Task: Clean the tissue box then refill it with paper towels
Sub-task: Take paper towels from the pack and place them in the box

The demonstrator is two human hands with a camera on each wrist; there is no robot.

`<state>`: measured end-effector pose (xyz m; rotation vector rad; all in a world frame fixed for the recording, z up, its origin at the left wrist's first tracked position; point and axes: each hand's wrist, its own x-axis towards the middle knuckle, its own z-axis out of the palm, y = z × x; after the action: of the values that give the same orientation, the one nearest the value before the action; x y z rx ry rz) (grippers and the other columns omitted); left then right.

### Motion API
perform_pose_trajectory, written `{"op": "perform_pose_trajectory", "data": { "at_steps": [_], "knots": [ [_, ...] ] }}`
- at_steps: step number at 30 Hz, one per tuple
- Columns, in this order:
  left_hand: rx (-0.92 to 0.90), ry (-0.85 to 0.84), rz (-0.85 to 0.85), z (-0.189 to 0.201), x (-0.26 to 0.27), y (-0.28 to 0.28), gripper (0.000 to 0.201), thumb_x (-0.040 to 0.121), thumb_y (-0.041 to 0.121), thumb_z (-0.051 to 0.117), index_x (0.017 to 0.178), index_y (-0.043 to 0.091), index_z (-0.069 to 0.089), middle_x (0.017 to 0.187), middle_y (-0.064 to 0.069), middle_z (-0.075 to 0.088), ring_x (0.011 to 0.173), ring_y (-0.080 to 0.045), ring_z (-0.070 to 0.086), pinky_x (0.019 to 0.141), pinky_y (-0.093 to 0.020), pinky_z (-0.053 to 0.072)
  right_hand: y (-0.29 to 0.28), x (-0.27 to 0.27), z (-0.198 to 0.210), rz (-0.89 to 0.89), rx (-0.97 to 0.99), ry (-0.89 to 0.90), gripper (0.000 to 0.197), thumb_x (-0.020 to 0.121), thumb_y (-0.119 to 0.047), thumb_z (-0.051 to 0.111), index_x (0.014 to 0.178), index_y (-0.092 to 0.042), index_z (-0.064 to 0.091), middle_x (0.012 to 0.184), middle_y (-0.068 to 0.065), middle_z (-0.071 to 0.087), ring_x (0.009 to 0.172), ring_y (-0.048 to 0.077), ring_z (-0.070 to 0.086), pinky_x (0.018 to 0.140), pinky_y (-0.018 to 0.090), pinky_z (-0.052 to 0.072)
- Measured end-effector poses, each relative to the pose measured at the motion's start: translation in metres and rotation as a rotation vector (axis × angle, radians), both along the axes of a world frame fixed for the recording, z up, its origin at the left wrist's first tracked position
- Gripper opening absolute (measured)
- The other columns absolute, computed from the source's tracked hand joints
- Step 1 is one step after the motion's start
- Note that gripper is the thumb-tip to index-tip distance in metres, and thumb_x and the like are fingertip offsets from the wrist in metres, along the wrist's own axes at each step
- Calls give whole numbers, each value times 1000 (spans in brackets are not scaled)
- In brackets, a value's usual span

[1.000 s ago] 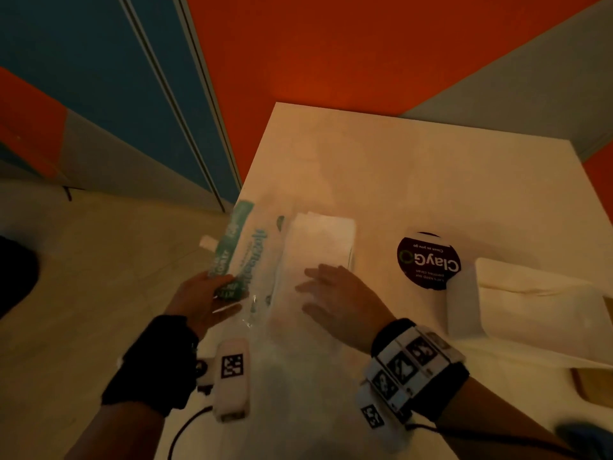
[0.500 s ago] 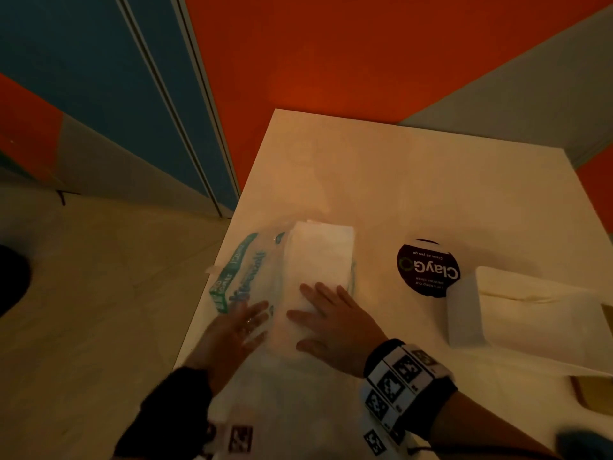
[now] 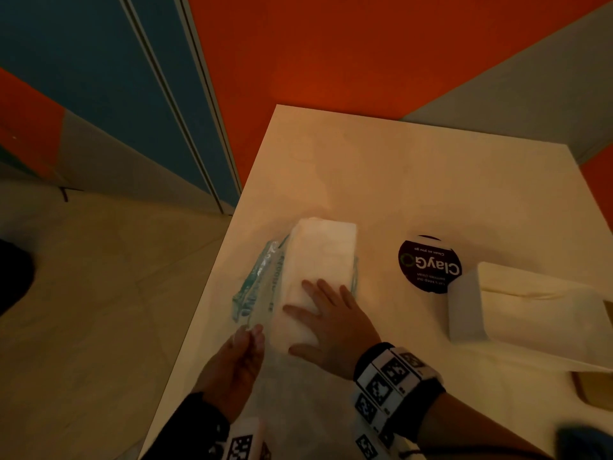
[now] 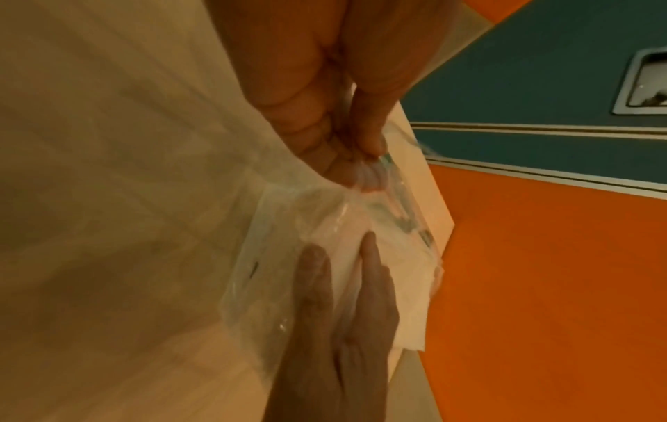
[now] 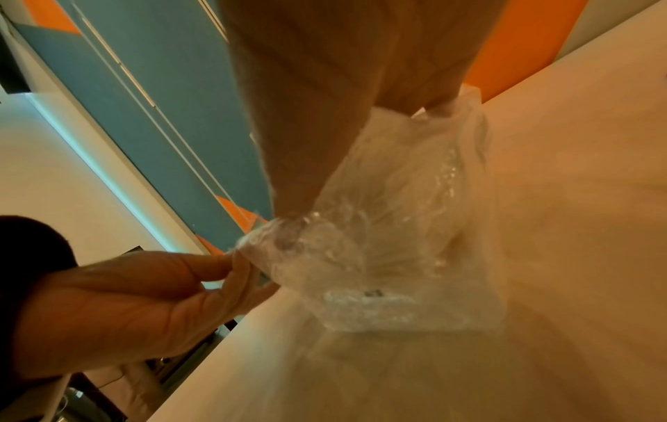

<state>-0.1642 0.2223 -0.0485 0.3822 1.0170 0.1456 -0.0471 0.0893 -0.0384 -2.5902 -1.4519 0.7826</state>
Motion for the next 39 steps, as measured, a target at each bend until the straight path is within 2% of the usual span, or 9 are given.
{"op": "perform_pose_trajectory", "data": {
  "at_steps": [5,8,11,13,16,21,24,30,39],
  "knots": [
    [233,146,8,-7,-2,14,31,94,12,38,123,4,45,106,-10,62,77,-19,56,67,-29,52,1,-2,-1,-2,28,19,94,59,-84,6,140,-37,22,158,5,3,143,29,0,115,53,-3],
    [1111,312,-46,22,4,18,60,83,-1,57,135,10,28,137,-16,40,108,-34,47,75,-35,41,1,-4,2,-21,20,40,100,53,-77,-6,140,-37,21,158,5,1,143,29,-2,115,53,-4],
    [1942,-24,-411,57,20,8,42,79,11,59,118,10,45,122,-9,49,108,-16,46,89,-17,40,2,-6,3,-36,39,50,99,55,-75,-9,140,-35,23,158,7,5,143,31,2,114,55,-3],
    [1849,-177,-714,60,40,-5,28,82,19,50,109,18,56,109,-1,60,96,-3,51,87,-3,39,5,-8,4,-43,101,-50,93,66,-74,-10,138,-32,32,154,13,21,141,35,17,112,60,5],
    [1498,102,-909,34,73,-15,36,88,15,51,124,12,49,133,-12,51,118,-20,49,103,-29,40,6,-9,6,-6,4,-54,93,70,-70,-14,141,-27,28,154,13,22,141,36,16,109,57,-3],
    [1320,325,-938,14,95,-11,50,87,16,55,132,4,36,138,-20,44,126,-32,42,105,-37,33,0,-14,0,-112,-67,-56,74,89,-56,-10,118,-40,56,126,2,63,113,29,60,88,55,47],
    [1321,286,-818,17,95,-12,45,82,9,59,125,6,45,123,-22,57,111,-32,54,89,-31,40,-2,-15,-2,-136,-26,-100,71,89,-55,-10,119,-41,53,125,3,64,113,29,60,85,55,50],
    [1414,297,-762,17,92,-16,55,80,9,63,130,9,40,124,-23,58,112,-36,55,99,-46,43,-4,-11,-8,-115,82,-207,48,83,-57,25,117,-39,53,125,6,62,122,31,32,96,58,43],
    [1407,299,-751,18,94,-16,55,77,4,63,127,10,44,109,-23,62,100,-34,57,84,-35,43,-9,-8,-4,-186,131,-185,60,92,-53,-1,120,-33,47,130,9,57,124,30,27,92,63,39]
  ]
}}
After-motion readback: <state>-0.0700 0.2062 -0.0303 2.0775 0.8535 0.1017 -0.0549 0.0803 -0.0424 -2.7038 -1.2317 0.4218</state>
